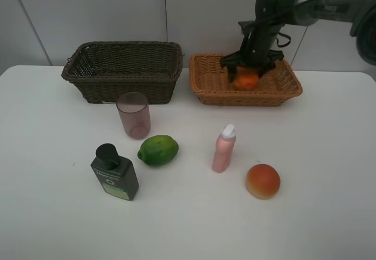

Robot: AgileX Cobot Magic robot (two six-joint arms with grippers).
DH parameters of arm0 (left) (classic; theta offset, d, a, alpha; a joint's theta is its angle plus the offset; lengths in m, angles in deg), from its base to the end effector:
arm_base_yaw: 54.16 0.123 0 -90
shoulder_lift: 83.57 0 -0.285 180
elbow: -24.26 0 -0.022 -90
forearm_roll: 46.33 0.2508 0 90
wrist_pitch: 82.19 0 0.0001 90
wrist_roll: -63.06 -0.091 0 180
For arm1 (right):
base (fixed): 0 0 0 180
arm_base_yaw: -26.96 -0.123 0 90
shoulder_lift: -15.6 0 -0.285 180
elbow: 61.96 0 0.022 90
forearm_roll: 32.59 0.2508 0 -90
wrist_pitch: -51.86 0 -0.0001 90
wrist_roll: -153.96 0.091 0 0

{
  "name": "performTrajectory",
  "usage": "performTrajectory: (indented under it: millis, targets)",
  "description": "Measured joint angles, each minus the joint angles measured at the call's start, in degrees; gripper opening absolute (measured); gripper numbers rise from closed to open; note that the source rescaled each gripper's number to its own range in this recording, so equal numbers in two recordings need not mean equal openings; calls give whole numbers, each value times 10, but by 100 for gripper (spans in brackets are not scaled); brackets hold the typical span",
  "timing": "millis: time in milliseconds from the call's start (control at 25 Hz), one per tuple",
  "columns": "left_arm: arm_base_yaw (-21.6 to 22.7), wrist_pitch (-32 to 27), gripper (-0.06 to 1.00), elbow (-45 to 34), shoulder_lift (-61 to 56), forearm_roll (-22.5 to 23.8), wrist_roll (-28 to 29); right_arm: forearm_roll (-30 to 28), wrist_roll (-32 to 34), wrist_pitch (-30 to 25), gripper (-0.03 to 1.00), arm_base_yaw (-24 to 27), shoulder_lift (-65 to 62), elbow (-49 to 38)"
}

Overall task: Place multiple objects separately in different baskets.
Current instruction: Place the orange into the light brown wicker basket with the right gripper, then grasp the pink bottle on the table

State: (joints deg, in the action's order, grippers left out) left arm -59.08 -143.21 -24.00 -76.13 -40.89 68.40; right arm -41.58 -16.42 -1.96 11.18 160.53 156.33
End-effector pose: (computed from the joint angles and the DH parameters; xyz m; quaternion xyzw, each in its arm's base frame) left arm -0.0061 0.0081 0.2787 -0.0053 0.8504 0.0004 0.5261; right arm 0.4943 0.1278 0.1511 -0.0876 0.9792 -0.0313 0.1805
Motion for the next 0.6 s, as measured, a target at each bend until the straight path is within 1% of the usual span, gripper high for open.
performTrajectory:
  millis: [80,160,280,360,480,520,600]
  targets:
    - [0,0,96,0,0,0,0,0,0,-1,96,0,0,0]
    - [0,0,96,0,0,0,0,0,0,-7,99,-1,-2,0]
    - [0,0,96,0,0,0,0,1,0,-36,100,-1,-20,0]
    - [0,0,96,0,0,0,0,3,0,-68,100,-2,-44,0]
    - [0,0,96,0,0,0,0,9,2,-135,100,-12,-83,0]
    - [0,0,96,0,0,0,0,10,4,-148,100,-17,-93,0]
    - [0,0,96,0,0,0,0,11,9,-153,100,-30,-117,-8]
